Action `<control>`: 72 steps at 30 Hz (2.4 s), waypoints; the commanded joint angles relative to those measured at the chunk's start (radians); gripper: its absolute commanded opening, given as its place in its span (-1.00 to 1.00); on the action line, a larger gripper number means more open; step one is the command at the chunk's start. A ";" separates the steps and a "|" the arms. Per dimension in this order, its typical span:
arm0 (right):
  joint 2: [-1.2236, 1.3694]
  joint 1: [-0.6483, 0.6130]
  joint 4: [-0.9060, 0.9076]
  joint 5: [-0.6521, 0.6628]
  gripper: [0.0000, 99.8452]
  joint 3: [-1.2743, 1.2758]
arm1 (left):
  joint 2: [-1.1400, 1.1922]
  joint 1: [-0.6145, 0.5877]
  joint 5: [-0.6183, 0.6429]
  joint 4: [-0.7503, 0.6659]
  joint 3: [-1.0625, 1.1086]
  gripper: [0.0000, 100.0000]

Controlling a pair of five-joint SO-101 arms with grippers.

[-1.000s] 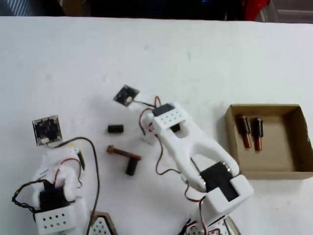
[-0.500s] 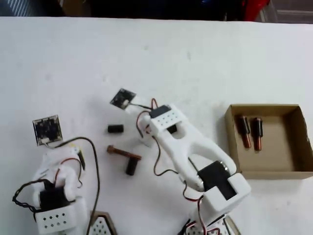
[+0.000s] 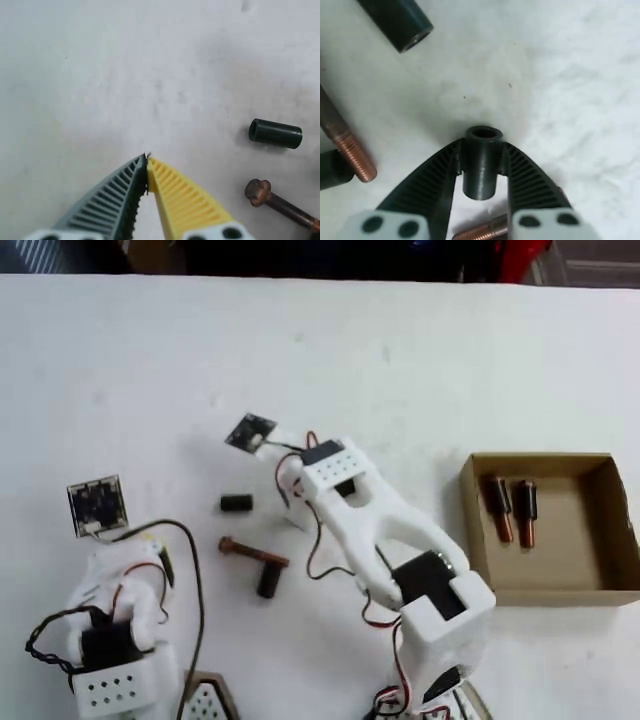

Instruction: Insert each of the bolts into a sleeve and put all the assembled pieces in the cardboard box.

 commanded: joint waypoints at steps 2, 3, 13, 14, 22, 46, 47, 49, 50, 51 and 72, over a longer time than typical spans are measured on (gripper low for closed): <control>-0.004 0.007 0.021 -0.009 -0.91 -0.029 | -0.010 -0.005 -0.005 -0.037 -0.018 -0.95; -0.004 0.007 0.030 -0.009 -0.91 -0.031 | -0.010 -0.005 -0.005 -0.037 -0.018 -0.95; -0.220 0.007 0.231 -0.038 -0.91 -0.078 | -0.010 -0.005 -0.006 -0.032 -0.018 -0.95; -0.265 0.007 0.245 -0.064 -0.91 -0.078 | -0.010 -0.005 -0.006 -0.032 -0.017 -0.95; -0.562 0.008 0.380 -0.110 -0.91 -0.072 | -0.010 -0.005 -0.006 -0.029 -0.014 -0.95; -1.279 0.170 0.289 -0.112 -0.91 0.419 | -0.010 0.189 -0.005 0.063 -0.015 -0.94; -1.299 0.174 0.265 -0.112 -0.91 0.457 | -0.010 0.199 -0.005 0.063 -0.015 -0.94; -1.333 0.174 0.217 -0.112 -0.91 0.528 | -0.010 0.203 -0.005 0.069 -0.014 -0.94; -1.348 0.174 0.194 -0.112 -0.91 0.560 | -0.010 0.203 -0.005 0.083 -0.017 -0.94; -1.362 0.174 0.170 -0.112 -0.91 0.592 | -0.010 0.206 -0.002 0.092 -0.021 -0.94; -1.408 0.193 -0.025 -0.218 -0.91 0.838 | 0.139 0.254 0.003 0.226 -0.396 -0.95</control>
